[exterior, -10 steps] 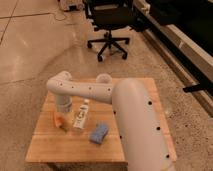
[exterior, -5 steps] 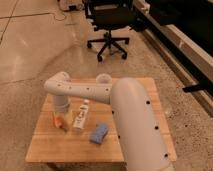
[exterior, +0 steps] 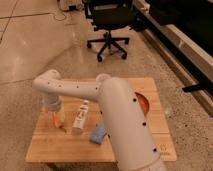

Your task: Place the pepper on the white sponge

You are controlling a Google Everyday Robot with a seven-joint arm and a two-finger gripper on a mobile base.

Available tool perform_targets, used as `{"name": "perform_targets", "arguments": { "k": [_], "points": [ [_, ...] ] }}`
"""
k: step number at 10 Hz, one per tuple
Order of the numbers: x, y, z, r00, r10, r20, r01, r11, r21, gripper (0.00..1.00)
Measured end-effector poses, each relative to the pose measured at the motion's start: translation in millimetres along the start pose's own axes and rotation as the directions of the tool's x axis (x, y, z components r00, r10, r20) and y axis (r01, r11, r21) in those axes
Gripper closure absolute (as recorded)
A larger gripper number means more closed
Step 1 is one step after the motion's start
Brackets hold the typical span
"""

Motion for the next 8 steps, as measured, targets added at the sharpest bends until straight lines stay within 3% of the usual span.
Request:
{"name": "perform_targets", "arguments": {
  "k": [3,8],
  "points": [
    [9,-7,2,0.999,-0.044,-0.010,0.044,0.999,-0.033,0.35],
    [22,5,13,0.999,-0.041,-0.006,0.041,0.997,-0.065,0.35]
  ]
}}
